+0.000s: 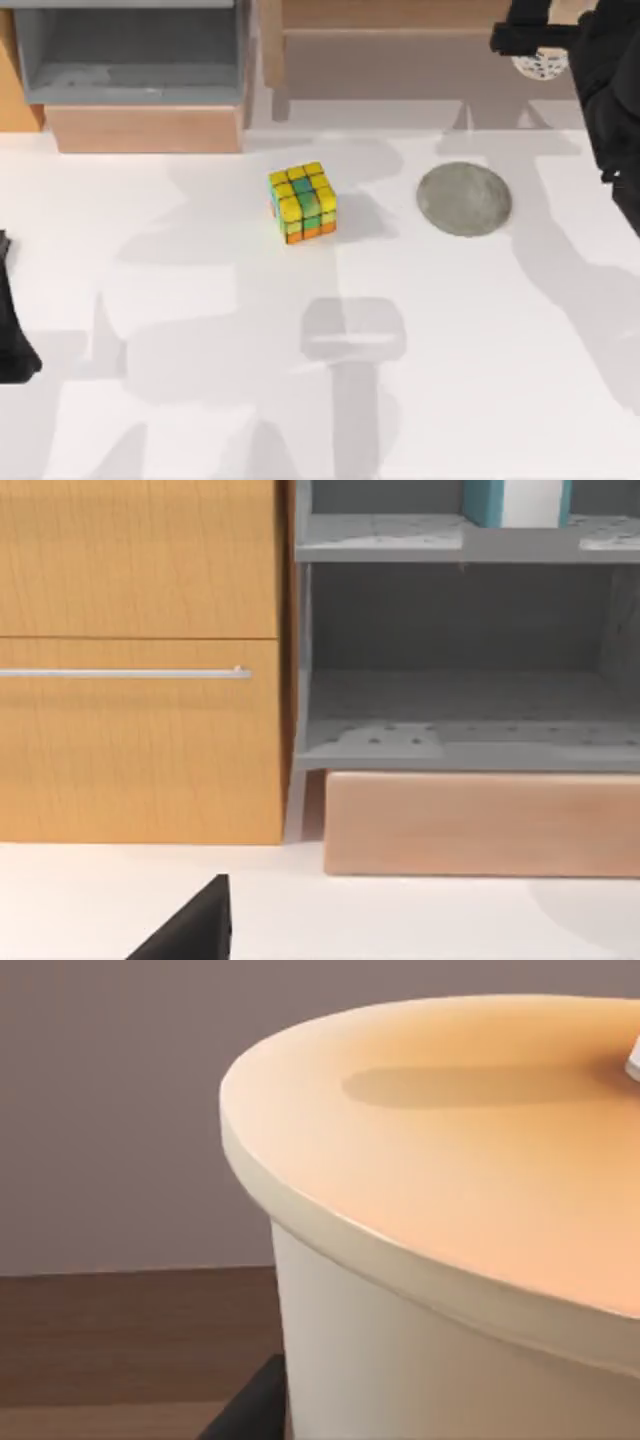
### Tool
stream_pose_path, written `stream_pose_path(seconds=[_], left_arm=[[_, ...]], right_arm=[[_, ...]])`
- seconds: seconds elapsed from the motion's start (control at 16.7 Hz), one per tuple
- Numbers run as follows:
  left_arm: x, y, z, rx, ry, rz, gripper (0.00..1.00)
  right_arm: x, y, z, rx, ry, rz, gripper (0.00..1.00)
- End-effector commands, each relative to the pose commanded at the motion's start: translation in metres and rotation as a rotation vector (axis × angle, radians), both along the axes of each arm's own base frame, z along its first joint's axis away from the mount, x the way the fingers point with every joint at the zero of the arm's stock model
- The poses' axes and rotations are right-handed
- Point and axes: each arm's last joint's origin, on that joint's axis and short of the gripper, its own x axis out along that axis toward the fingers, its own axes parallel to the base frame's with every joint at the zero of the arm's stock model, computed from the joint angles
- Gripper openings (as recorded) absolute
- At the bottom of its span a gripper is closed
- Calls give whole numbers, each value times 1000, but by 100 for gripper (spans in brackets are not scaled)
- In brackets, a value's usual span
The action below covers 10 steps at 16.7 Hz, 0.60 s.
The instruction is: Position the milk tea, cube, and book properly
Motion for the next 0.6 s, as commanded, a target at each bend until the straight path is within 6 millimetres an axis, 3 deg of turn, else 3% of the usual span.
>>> stream_pose_path(seconds=[0.12,0.3,0.42,0.6], left_arm=[[0,0,0,0,0,0,100],[0,0,0,0,0,0,100],[0,0,0,0,0,0,100],[0,0,0,0,0,0,100]], right_arm=[[-8,28,-22,-2,53,-16,0],[-19,54,-57,-37,143,-31,0],[-22,61,-70,-55,175,-33,0],[-23,61,-71,-57,178,-33,0]])
